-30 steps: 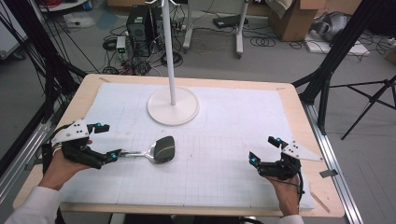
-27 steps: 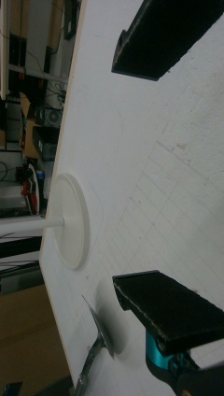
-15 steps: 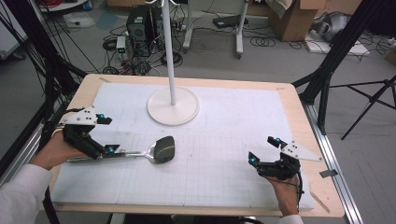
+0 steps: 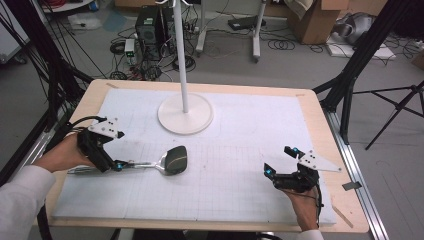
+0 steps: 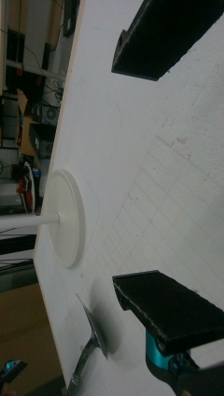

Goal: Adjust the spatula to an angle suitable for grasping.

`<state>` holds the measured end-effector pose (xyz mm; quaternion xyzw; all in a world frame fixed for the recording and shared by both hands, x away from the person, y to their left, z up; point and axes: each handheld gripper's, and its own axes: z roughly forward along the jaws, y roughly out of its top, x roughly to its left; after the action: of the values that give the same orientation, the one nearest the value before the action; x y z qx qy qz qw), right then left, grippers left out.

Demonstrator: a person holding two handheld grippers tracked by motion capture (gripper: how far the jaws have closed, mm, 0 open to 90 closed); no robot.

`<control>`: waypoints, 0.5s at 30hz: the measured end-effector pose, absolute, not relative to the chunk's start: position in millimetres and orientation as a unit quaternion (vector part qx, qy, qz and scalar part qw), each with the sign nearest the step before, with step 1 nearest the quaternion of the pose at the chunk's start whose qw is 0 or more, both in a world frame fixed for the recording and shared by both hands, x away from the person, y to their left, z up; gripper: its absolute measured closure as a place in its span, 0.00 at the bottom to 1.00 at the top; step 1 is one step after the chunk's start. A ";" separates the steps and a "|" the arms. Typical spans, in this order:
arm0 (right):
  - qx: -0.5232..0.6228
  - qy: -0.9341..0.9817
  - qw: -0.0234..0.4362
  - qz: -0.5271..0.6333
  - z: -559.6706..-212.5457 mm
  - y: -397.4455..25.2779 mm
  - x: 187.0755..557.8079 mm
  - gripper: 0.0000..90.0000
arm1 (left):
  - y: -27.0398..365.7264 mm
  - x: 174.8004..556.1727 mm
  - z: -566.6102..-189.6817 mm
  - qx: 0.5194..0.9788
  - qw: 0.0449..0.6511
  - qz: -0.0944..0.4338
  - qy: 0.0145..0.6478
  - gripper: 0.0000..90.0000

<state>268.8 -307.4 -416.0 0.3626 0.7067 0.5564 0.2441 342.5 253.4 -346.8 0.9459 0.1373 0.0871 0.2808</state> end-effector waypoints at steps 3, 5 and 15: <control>0.363 0.706 0.245 0.556 -415.9 -307.2 269.0 0.01 | 249.7 345.6 -349.6 0.955 0.255 0.081 0.128 0.02; 0.362 0.706 0.245 0.557 -415.8 -307.1 269.0 0.01 | 248.6 347.3 -351.0 0.959 0.247 0.076 0.118 0.04; 0.361 0.707 0.245 0.557 -416.0 -306.3 269.8 0.01 | 238.8 353.6 -367.8 0.977 0.183 0.058 0.097 0.10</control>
<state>269.8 -306.3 -416.0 0.3609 0.7070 0.5569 0.2445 353.6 238.8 -367.8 0.9766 0.0971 0.0579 0.1831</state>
